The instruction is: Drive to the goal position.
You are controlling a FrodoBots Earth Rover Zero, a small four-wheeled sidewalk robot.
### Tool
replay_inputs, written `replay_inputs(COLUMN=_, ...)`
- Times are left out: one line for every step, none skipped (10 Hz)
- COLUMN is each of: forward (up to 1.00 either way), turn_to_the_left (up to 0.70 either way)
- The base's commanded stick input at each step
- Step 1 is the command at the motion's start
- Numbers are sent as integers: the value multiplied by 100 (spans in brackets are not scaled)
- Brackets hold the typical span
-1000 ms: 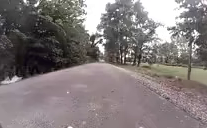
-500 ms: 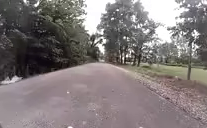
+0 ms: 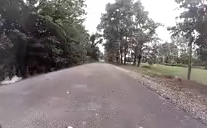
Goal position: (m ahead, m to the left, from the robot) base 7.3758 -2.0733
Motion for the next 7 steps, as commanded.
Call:
replay_inputs(forward=100, turn_to_the_left=1)
replay_inputs(forward=100, turn_to_the_left=1)
replay_inputs(forward=100, turn_to_the_left=1)
replay_inputs(forward=100, turn_to_the_left=1)
replay_inputs(forward=100, turn_to_the_left=1)
replay_inputs(forward=100, turn_to_the_left=1)
replay_inputs(forward=100, turn_to_the_left=1)
